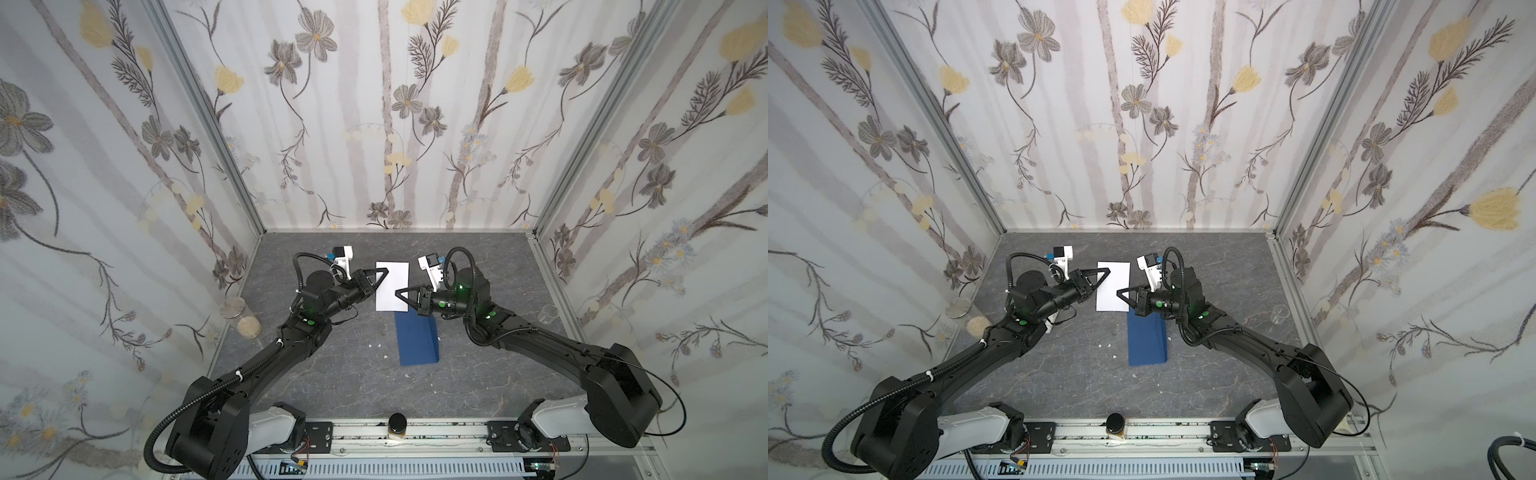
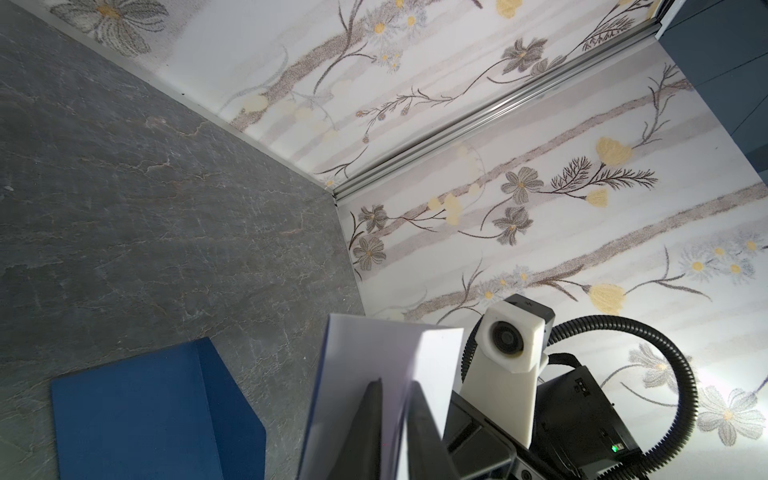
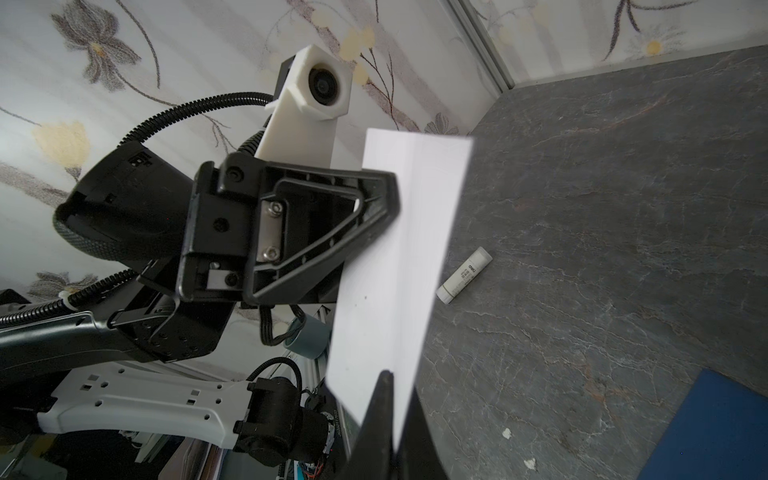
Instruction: Place the letter into the envelope and seal it
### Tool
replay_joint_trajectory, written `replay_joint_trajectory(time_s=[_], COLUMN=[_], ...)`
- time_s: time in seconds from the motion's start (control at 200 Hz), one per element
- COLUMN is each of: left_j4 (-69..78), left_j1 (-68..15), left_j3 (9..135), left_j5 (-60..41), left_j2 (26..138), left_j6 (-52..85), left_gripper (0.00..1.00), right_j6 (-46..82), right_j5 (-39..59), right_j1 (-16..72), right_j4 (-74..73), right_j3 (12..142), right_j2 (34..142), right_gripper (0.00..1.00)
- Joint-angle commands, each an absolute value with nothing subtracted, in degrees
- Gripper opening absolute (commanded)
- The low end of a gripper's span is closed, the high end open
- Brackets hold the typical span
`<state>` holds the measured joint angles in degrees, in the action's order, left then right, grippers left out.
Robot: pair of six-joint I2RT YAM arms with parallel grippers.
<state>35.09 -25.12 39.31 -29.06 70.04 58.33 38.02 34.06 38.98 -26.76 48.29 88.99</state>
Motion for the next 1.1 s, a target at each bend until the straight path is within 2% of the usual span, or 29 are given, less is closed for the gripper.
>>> replay_joint_trajectory(time_s=[0.0, 0.055, 0.155, 0.31, 0.515, 0.71, 0.899, 1.099], left_j4=[37.71, 37.71, 37.71, 37.71, 37.99, 41.16, 53.83, 62.28], left_j1=[-24.8, -24.46, -23.37, -21.85, -23.29, -30.76, -36.18, -38.44], left_j3=[38.69, 38.05, 36.71, 33.16, 28.87, 26.27, 23.27, 23.86], left_j5=[-27.72, -27.22, -26.77, -25.14, -21.23, -12.9, -8.85, -6.72], left_j2=[69.32, 68.8, 67.5, 63.99, 60.53, 59.65, 63.6, 68.89], left_j6=[57.48, 57.39, 57.56, 57.77, 58.88, 58.93, 61.77, 61.49], left_gripper=[0.38, 0.47, 0.55, 0.6, 0.6, 0.6, 0.61, 0.62], right_j6=[38.16, 38.25, 38.36, 38.8, 40.7, 44.49, 49.67, 50.78], right_j5=[33.6, 33.44, 32.58, 30.2, 25.23, 22.68, 22.46, 22.4], right_j1=[38.85, 38.92, 38.85, 38.28, 36.58, 36.24, 36.5, 36.93], right_j4=[-28.87, -29.05, -29.29, -29.57, -29.22, -30.85, -35.88, -37.29], right_j3=[48.14, 47.93, 47.51, 47.24, 48.67, 51.58, 51.45, 50.99], right_j2=[89.19, 89.21, 88.88, 87.83, 87.36, 88.71, 89.73, 89.7], right_gripper=[0.0, 0.0, 0.0, 0.0, 0.0, 0.0, 0.0, 0.0])
